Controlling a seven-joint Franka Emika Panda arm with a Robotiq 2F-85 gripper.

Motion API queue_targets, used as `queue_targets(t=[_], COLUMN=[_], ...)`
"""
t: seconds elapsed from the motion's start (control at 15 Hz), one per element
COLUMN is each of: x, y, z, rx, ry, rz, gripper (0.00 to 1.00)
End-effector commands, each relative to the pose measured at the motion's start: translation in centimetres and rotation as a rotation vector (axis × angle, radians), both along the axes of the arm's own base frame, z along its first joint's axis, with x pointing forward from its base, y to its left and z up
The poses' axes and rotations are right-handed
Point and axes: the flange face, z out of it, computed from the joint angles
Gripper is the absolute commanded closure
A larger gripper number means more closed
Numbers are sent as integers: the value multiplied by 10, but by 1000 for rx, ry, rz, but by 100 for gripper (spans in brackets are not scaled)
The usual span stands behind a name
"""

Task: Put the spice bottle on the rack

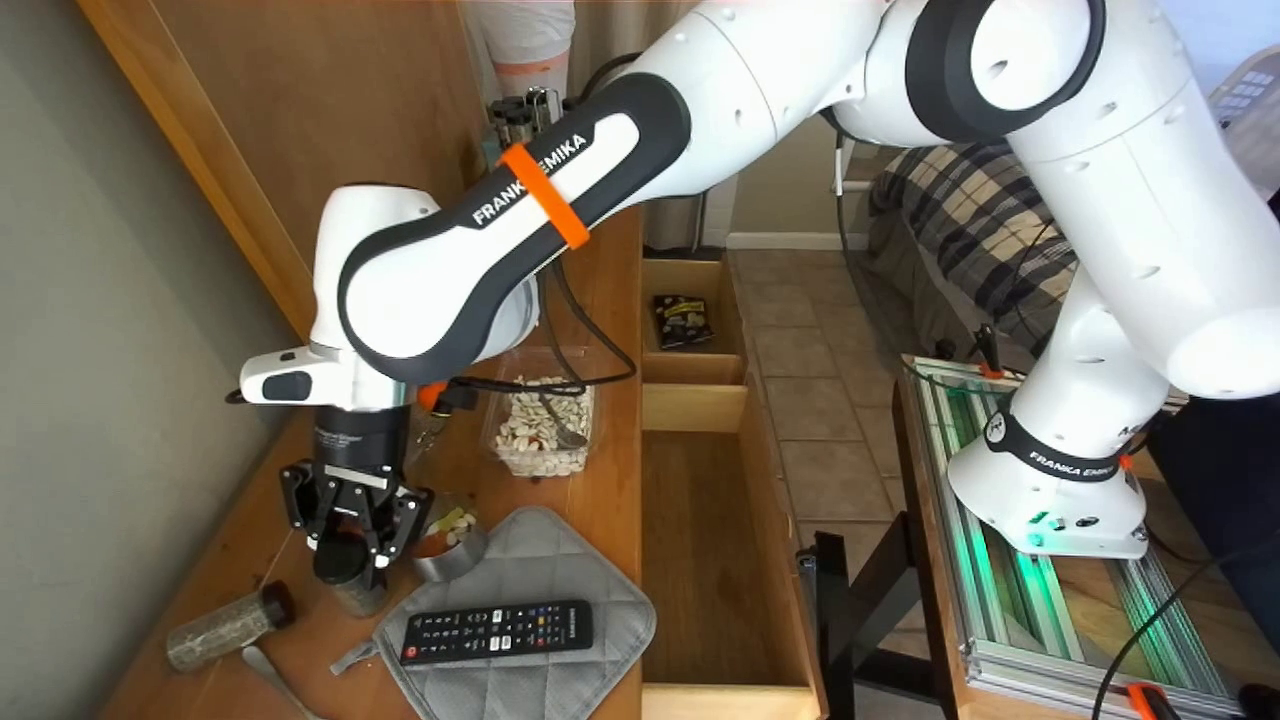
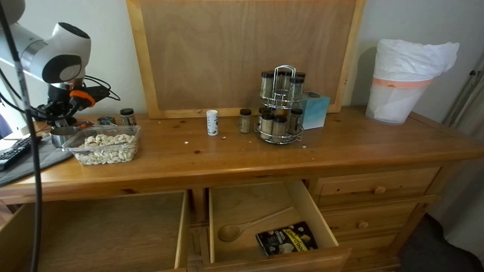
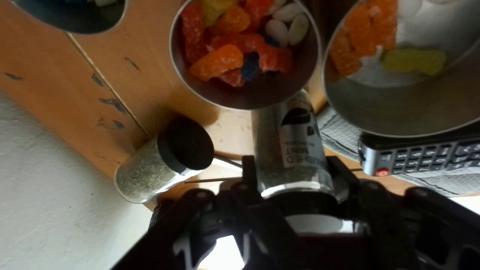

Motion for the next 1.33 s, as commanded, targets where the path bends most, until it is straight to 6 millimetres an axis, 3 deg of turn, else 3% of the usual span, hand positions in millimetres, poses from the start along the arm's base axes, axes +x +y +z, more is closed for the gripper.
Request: queue_targets(t=[0.0, 0.67, 0.87, 1.27], x=[7, 1, -9, -59], y=[-8, -27, -50, -116], z=[25, 119, 140, 169], rx=[19, 69, 111, 77], ry=[-11, -44, -13, 26], rz=[-21, -184, -301, -620], gripper=[77, 77, 77, 77])
